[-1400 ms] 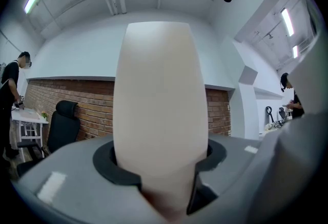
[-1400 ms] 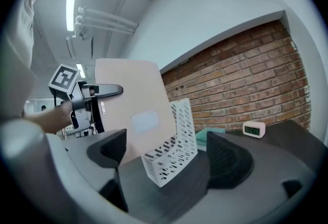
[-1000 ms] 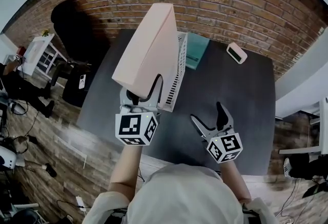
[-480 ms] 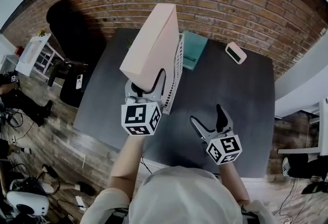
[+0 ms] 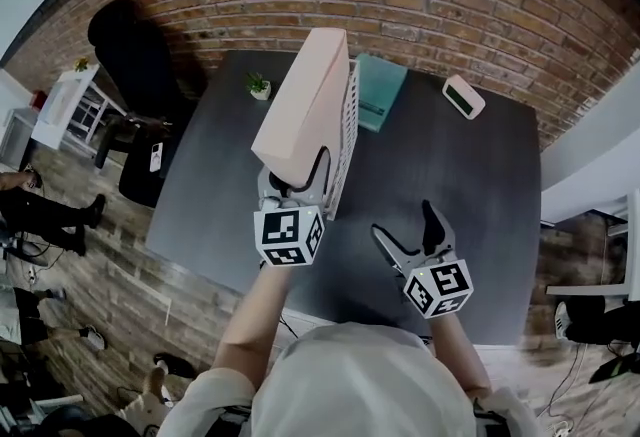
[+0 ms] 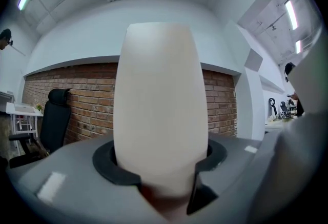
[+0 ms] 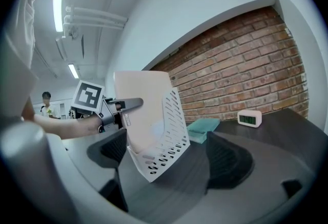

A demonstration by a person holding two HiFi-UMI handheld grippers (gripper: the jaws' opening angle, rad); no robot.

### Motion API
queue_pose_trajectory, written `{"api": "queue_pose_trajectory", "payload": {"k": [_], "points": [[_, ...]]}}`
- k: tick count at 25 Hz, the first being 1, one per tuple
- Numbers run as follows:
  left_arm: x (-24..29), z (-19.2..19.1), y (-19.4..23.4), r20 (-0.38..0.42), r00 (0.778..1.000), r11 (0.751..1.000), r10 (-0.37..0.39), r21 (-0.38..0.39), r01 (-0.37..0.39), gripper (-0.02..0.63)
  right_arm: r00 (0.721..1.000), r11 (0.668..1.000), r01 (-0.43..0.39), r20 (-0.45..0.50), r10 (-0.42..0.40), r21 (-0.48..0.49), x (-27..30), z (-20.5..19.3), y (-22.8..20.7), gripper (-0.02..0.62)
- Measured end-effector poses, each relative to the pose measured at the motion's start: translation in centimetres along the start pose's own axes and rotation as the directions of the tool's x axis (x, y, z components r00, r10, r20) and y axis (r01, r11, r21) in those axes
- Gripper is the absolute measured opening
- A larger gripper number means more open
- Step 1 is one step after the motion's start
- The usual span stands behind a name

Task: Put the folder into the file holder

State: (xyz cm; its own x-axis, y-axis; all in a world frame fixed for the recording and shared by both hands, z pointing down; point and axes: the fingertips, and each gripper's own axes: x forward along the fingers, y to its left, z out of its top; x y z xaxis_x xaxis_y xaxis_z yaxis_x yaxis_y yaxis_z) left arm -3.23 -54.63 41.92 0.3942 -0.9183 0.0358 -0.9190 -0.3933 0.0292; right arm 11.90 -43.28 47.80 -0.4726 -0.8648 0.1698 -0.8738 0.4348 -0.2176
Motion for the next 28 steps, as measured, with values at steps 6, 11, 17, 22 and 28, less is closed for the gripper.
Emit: {"api": "queue_pose_trajectory", "payload": {"k": [6,11,17,22,28], "points": [[0.2,-3.0,-0.1,-0.046,0.999,1.000,0.009,0.002,-0.009,0.270,1.000,1.000,-0.007,-0.002,0.007,0.001,0.2,-0.2,0.2,0.460],[0.5,-5.7,-0.2,-0.124,0.992,1.000,0.009,0.005,-0.008,0.277,1.000,1.000,-0.002,-0.008,0.002,0.003,0.1,-0.4,0.1,0.460],[0.7,-7.1,-0.4,-0.177,0.984,0.999,0.007,0.032,-0.001,0.282,1.000,1.000,-0.003,-0.002,0.003,0.000,0.0,-0.1,0.4,0.460],[0.7,-7.3,-0.6,-0.210,0.978,0.999,0.002,0.033,0.005,0.307,1.000,1.000,-0.003,0.003,0.003,-0.010,-0.8,0.0,1.0,0.460],[-2.6,-6.8,-1.3,-0.214,0.977,1.000,-0.023,-0.005,0.023,0.314,1.000,1.000,0.006,0.009,-0.006,-0.023,-2.5,0.1,2.2,0.460]]}}
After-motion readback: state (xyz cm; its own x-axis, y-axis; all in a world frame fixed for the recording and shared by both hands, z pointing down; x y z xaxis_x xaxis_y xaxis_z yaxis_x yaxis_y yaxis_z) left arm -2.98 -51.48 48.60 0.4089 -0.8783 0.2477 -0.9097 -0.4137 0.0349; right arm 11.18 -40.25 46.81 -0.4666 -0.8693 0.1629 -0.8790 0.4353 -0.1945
